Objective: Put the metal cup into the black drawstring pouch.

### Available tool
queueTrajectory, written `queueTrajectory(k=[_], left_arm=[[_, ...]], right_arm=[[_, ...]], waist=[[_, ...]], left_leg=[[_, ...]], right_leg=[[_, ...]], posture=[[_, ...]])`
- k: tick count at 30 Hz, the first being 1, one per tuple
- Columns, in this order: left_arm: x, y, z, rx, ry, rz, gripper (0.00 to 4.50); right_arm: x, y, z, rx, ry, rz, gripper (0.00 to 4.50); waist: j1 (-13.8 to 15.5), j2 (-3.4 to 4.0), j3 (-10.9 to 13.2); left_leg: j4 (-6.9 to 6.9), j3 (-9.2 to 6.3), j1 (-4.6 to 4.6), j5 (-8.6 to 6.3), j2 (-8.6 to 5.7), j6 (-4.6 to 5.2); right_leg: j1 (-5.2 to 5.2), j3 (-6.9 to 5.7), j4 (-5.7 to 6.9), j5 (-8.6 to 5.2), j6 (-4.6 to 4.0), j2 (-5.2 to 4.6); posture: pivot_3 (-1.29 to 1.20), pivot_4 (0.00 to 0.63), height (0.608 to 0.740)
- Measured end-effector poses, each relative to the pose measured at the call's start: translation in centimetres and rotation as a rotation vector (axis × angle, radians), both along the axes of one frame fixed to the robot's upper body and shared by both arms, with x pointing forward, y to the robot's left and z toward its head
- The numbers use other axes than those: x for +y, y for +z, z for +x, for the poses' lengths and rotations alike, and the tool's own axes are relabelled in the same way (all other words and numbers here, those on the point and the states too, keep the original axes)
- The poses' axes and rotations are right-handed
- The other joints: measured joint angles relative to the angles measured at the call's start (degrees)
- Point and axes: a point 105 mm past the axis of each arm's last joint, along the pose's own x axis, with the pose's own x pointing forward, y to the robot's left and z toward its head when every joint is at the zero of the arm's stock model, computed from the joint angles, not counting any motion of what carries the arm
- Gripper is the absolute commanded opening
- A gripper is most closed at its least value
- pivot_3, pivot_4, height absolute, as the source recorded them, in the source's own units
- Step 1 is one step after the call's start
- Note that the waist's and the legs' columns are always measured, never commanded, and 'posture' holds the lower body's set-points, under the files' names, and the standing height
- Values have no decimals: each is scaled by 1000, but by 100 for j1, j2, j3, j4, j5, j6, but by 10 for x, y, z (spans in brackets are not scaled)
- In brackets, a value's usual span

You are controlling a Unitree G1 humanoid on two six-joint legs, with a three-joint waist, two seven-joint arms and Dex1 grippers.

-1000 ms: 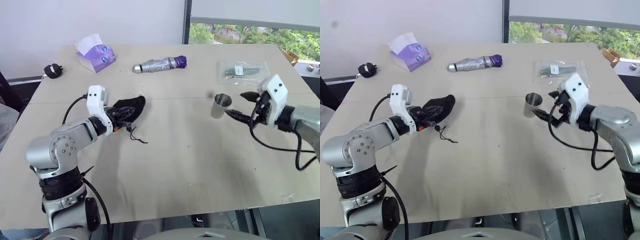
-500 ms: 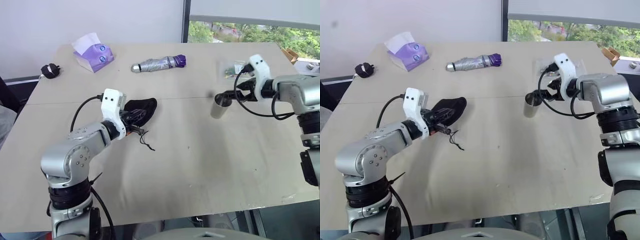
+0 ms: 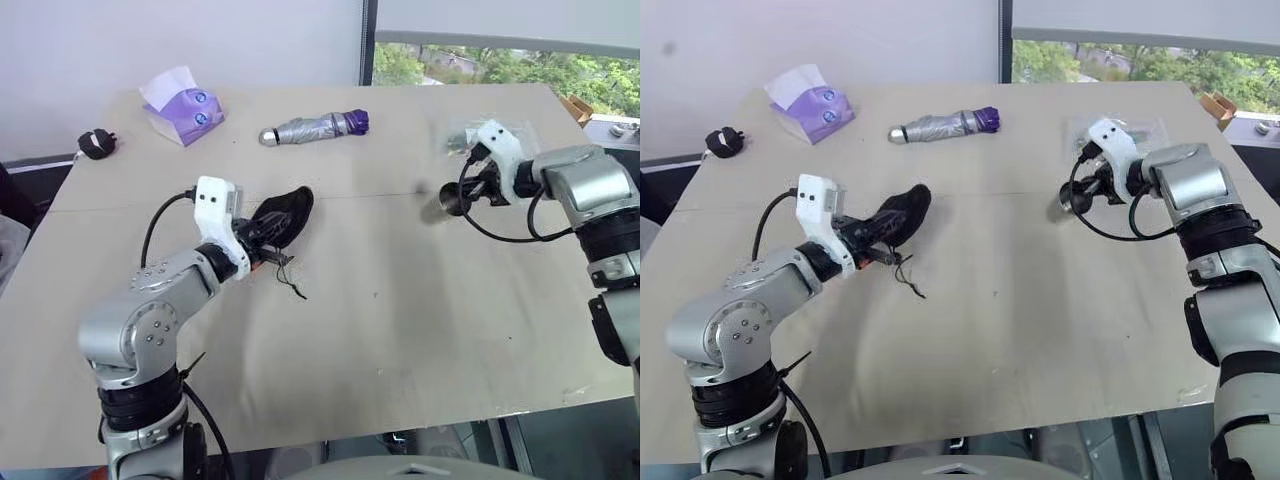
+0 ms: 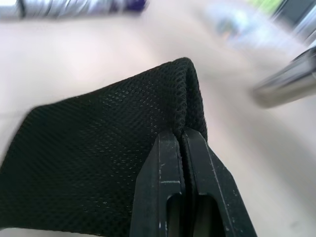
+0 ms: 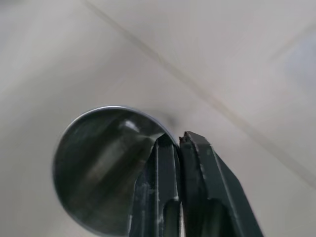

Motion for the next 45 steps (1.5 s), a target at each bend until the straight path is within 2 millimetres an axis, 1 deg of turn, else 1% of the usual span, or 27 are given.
queueTrajectory(k=[3,4,5,7,8,10,12,14,19,20,21,23,26,28,31,33,35,40,42,43,45], left_arm=[[4,-2,1,28,-8,-18,0],[4,-4,1,55,-30,-42,0],[4,-4,1,65,-36,-48,0],[2,-8,2,94,-51,-57,0],[0,-11,4,115,-56,-55,0],[-3,-16,7,141,-69,-55,0],[-5,-19,8,168,-83,-41,0],[-6,-19,9,177,-93,-37,0],[-8,-17,9,188,-119,-38,0],[-9,-15,9,187,-124,-39,0],[-10,-13,9,187,-128,-37,0],[-12,-11,11,188,-128,-45,0],[-14,-12,13,201,-112,-58,0],[-13,-15,15,219,-90,-64,0],[-8,-20,17,248,-46,-83,0],[-11,-21,15,259,-67,-82,0],[-13,-21,14,261,-75,-79,0],[-9,-25,11,278,-75,-47,0],[-10,-26,9,280,-87,-26,0],[-12,-23,7,263,-99,-15,0],[-15,-18,4,240,-121,3,0]], right_arm=[[3,-8,-14,40,0,138,21],[10,-8,-26,57,5,258,21],[16,-8,-32,61,18,305,21],[39,-8,-51,56,77,427,21],[52,-7,-60,49,93,552,21],[71,-6,-72,71,121,687,21],[88,-4,-79,63,106,791,21],[100,-4,-84,67,105,841,21],[122,-1,-82,44,65,956,21],[127,-2,-82,42,63,972,21],[133,-8,-81,52,57,1000,21],[139,-16,-80,74,47,1026,21],[147,-32,-80,85,35,1041,21],[148,-41,-80,74,27,1030,21],[152,-61,-78,61,13,975,21],[158,-74,-78,60,17,910,21],[165,-78,-79,44,35,875,21],[170,-80,-75,-18,47,820,21],[180,-81,-69,-103,81,731,21],[190,-80,-67,-182,122,650,21],[205,-78,-66,-275,184,566,21]], waist=[[35,1,0],[41,1,0],[43,1,0],[15,1,0],[-1,2,-1],[-20,4,1],[-16,3,0],[-15,4,1],[-14,4,0],[-14,4,0],[-15,3,0],[-11,4,0],[-18,4,0],[-20,4,0],[-28,4,1],[-30,4,1],[-31,4,1],[-29,4,0],[-46,4,0],[-62,1,-1],[-81,0,-3]], left_leg=[[0,-10,-5,-1,-1,2],[-1,-9,-7,-1,-1,1],[-1,-13,-7,-1,0,1],[-4,-11,-4,-1,1,1],[-4,-13,0,-1,2,1],[-2,-11,3,0,2,1],[0,-13,6,3,1,-4],[1,-11,9,4,0,-6],[3,-13,10,6,0,-8],[3,-13,10,6,-1,-9],[1,-13,10,6,-1,-9],[-1,-12,6,6,-1,-9],[-1,-11,5,6,-1,-9],[-1,-10,5,6,-1,-9],[-1,-11,6,7,0,-10],[-1,-12,7,8,0,-12],[-2,-11,7,9,1,-14],[-2,-10,6,9,1,-15],[-2,-3,7,10,0,-16],[-3,-2,7,12,0,-20],[-6,-3,11,21,0,-35]], right_leg=[[0,-4,3,0,0,-1],[-2,-5,5,0,0,-1],[-2,-6,5,0,0,-1],[-3,-8,9,0,1,4],[-2,-9,12,0,1,7],[-5,-7,26,0,1,11],[-9,-8,38,-1,1,13],[-9,-5,40,-1,1,16],[-9,-5,39,-1,0,20],[-9,-6,39,-1,0,20],[-9,-6,37,-1,1,20],[-11,-6,35,-1,1,20],[-11,-5,32,-1,1,19],[-12,-4,33,-1,1,19],[-14,-4,37,-1,1,20],[-15,-4,40,-1,0,21],[-18,-2,41,-1,0,21],[-19,0,40,-1,0,19],[-21,6,41,-1,0,20],[-24,7,41,-1,0,21],[-23,8,43,-1,0,21]], posture=[[0,150,740],[0,150,740],[0,150,740],[0,150,740],[0,150,740],[0,150,740],[0,150,740],[0,150,740],[0,150,740],[0,150,740],[0,150,740],[0,150,740],[0,150,740],[0,150,740],[0,150,740],[0,150,740],[0,150,740],[0,150,740],[0,150,740],[0,150,740],[0,150,740]])
